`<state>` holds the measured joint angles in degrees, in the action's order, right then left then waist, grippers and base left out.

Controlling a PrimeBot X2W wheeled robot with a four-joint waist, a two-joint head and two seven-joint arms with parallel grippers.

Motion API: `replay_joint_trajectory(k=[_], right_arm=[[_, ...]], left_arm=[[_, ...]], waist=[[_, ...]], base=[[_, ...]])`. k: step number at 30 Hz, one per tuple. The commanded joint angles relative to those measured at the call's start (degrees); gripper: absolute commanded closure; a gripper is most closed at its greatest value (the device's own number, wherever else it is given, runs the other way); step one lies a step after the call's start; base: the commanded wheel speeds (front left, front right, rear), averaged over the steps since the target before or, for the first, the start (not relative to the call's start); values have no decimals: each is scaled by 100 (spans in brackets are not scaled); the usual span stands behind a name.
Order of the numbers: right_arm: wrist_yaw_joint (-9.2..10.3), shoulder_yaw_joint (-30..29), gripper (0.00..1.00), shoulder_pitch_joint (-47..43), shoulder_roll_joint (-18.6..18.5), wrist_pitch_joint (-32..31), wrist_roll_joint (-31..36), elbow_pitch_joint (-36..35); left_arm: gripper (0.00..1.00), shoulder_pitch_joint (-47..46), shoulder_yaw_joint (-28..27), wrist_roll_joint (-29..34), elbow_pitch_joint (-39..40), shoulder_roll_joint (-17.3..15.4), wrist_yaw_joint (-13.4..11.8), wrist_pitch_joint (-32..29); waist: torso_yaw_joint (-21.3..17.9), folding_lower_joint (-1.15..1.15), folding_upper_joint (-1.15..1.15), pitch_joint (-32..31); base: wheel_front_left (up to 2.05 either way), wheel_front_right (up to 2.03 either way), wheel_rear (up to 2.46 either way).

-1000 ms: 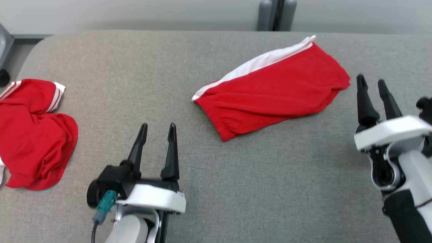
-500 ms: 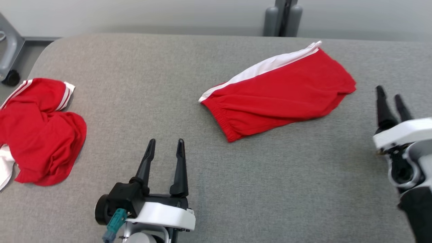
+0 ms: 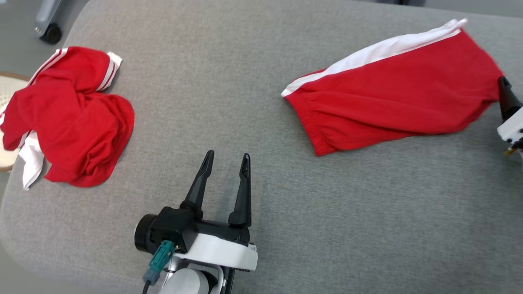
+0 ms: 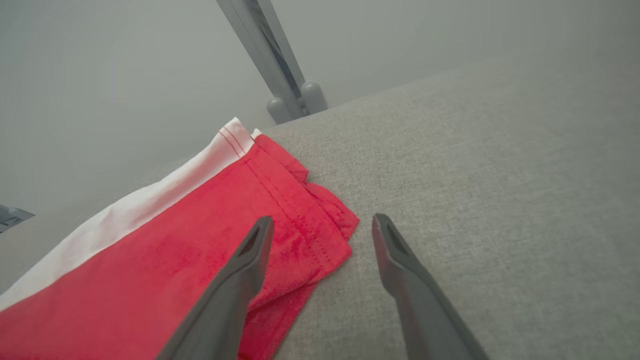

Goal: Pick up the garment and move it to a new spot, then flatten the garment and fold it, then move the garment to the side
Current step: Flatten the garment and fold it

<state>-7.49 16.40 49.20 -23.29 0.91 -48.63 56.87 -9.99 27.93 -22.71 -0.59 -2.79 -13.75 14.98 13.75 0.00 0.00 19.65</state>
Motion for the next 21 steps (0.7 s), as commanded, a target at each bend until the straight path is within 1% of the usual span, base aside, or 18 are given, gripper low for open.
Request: replay_joint_trajectory(k=[1, 6, 11, 13, 14, 15, 16, 21], right_arm=[[-1, 36, 0, 112, -74, -56, 57, 93], [-1, 231, 0, 421, -208, -221, 162, 562], [0, 335, 0, 513, -109, -378, 74, 937], [1, 299, 1, 574, -47, -403, -70, 1028], [0, 272, 48, 596, -28, -381, -130, 1031], [0, 261, 78, 609, -21, -360, -173, 1028], [-1, 264, 100, 624, -21, -329, -204, 1020], [0, 290, 100, 589, -43, -141, -417, 826]], left_arm=[[0, -108, 9, 7, 4, -23, -30, 22], [0, -239, 108, 0, -11, -20, -46, 23], [0, -309, 147, 27, -67, -19, -19, 23], [0, -371, 173, 62, -84, -20, 2, 23], [0, -378, 181, 72, -89, -20, -8, 23], [0, -379, 191, 88, -101, -19, -1, 23], [0, -375, 193, 85, -110, -21, 5, 23], [0, -414, 165, 119, -130, -19, 2, 23]], waist=[[175, 0, 0, 180], [312, 0, 0, 361], [341, 0, 0, 415], [333, 0, 0, 427], [325, 0, 0, 429], [316, 0, 0, 432], [307, 0, 0, 433], [219, 0, 0, 446]], base=[[0, 0, 0], [0, 0, 0], [0, 0, 0], [0, 0, 0], [0, 0, 0], [0, 0, 0], [0, 0, 0], [0, 0, 0]])
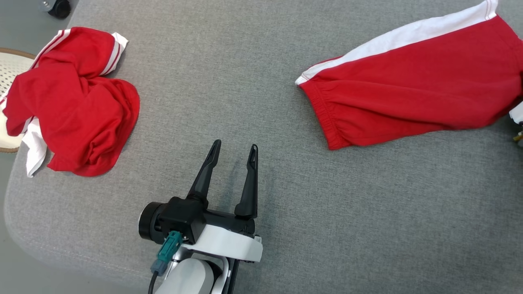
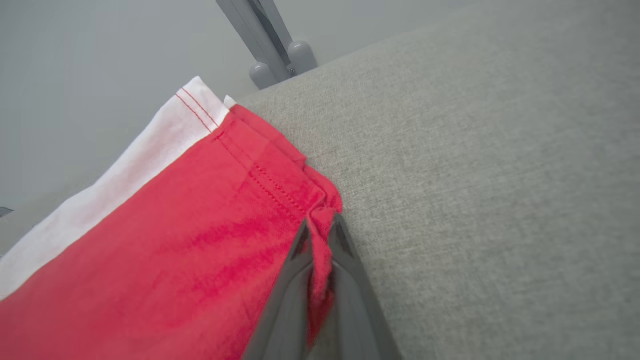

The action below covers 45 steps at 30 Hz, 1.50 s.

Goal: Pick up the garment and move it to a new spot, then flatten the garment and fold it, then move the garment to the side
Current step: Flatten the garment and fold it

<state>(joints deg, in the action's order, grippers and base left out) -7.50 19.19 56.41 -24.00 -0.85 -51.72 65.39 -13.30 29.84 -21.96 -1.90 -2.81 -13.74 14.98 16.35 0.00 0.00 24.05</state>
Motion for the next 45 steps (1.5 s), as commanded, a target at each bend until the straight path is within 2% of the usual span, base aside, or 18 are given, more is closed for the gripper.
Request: replay_joint_trajectory(k=[1, 11, 21, 34, 40, 45], right_arm=[[1, 7, 100, -160, 32, 105, -164, -93], [1, 126, 100, -861, 159, 792, -839, -1050], [1, 321, 100, -1953, 62, 1429, -1342, -1891], [1, 104, 100, -2831, -12, 1607, -1578, -1930], [1, 102, 100, -2854, 60, 1618, -1479, -1864], [0, 54, 100, -2803, 64, 1621, -1366, -2090]], left_arm=[[0, -88, -31, 53, 2, -17, 0, 23], [0, -62, -151, 205, -44, -19, 25, 22], [0, 143, -324, 368, -104, -20, 91, 23], [0, 356, -446, 381, -174, -19, 185, 22], [0, 392, -431, 359, -220, -20, 224, 22], [0, 445, -403, 340, -250, -20, 261, 22]], waist=[[-66, 0, 0, 10], [-444, 0, 0, -101], [-1000, 0, 0, -506], [-1449, 0, 0, -940], [-1500, 0, 0, -1075], [-1435, 0, 0, -1170]], base=[[0, 0, 0], [0, 0, 0], [0, 0, 0], [0, 0, 0], [0, 0, 0], [0, 0, 0]])
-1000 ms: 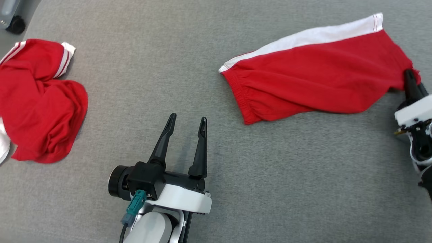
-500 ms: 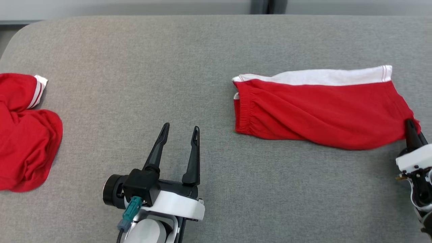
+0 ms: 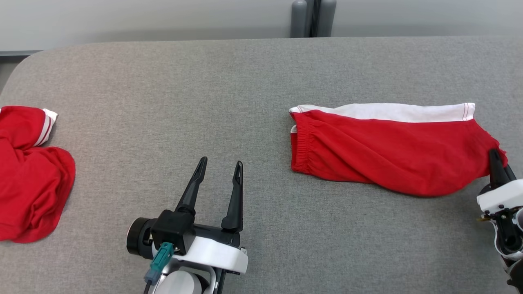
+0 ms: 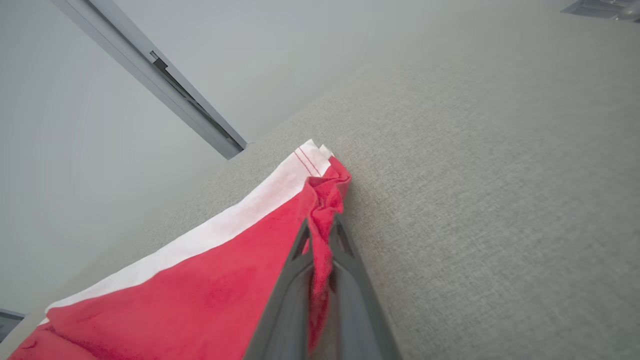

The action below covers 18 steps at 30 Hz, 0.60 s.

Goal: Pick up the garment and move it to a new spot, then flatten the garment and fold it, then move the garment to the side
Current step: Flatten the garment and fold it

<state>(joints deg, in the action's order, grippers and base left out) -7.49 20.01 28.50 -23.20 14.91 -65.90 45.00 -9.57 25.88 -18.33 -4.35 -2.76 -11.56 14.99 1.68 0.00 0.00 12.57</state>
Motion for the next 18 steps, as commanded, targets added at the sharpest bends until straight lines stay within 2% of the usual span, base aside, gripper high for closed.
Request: replay_joint_trajectory(k=[1, 10, 18], right_arm=[[-1, -26, 100, -15, -4, 44, 77, -150], [-1, -19, 100, 31, 92, 41, 530, -1059], [-1, 404, 100, 245, 459, -191, 981, -1640]], left_arm=[[0, 83, 1, -24, -6, -24, 35, 21], [0, 116, -20, -23, -27, -24, 53, 22], [0, 142, 35, -50, -82, -23, 62, 21]], waist=[[50, 0, 0, -35], [206, 0, 0, -127], [391, 0, 0, -229]], base=[[0, 0, 0], [0, 0, 0], [0, 0, 0]])
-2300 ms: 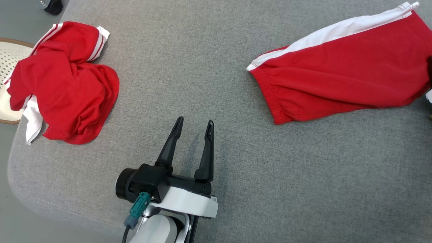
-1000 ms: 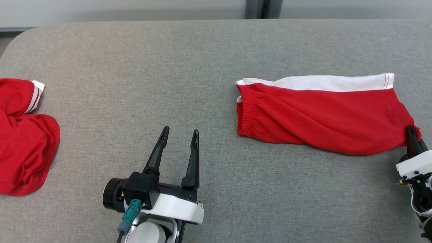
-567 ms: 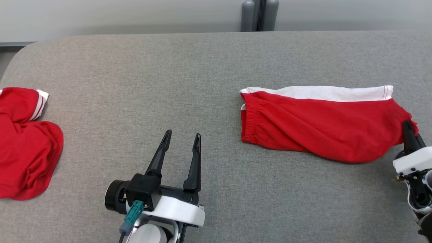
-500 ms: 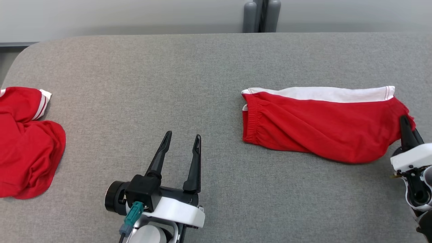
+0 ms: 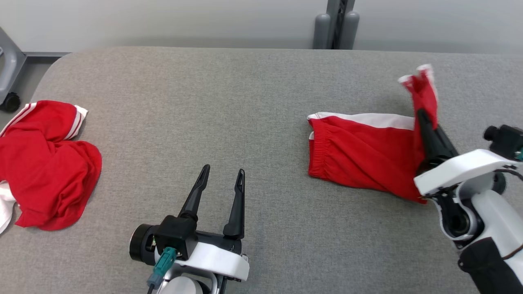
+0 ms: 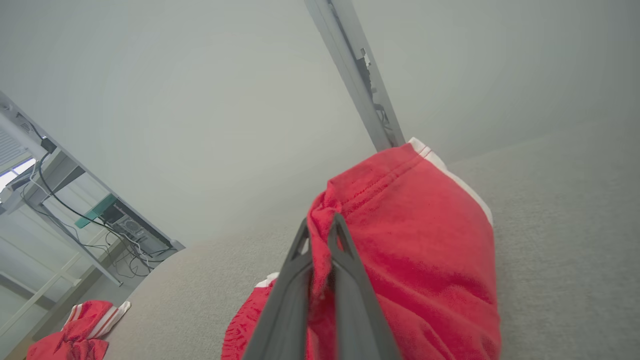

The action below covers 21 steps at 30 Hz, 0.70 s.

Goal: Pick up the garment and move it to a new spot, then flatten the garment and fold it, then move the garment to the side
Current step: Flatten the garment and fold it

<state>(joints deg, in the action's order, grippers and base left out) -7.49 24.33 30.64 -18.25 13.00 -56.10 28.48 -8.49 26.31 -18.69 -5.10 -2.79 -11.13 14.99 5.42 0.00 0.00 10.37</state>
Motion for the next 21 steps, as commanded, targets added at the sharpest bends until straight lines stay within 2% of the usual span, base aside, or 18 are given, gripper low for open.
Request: replay_joint_trajectory(k=[1, 11, 21], right_arm=[[-1, 21, 100, 44, 33, -46, 52, -38], [-1, 315, 100, -10, 507, -401, 428, -244], [-1, 579, 100, -230, 690, -600, 860, -41]], left_arm=[[0, 33, 0, -16, -12, -22, 23, 21], [0, 74, 72, -106, -52, -21, 1, 21], [0, 108, 115, -203, -77, -22, -2, 22]], waist=[[45, 0, 0, -19], [272, 0, 0, -110], [429, 0, 0, -161]], base=[[0, 0, 0], [0, 0, 0], [0, 0, 0]])
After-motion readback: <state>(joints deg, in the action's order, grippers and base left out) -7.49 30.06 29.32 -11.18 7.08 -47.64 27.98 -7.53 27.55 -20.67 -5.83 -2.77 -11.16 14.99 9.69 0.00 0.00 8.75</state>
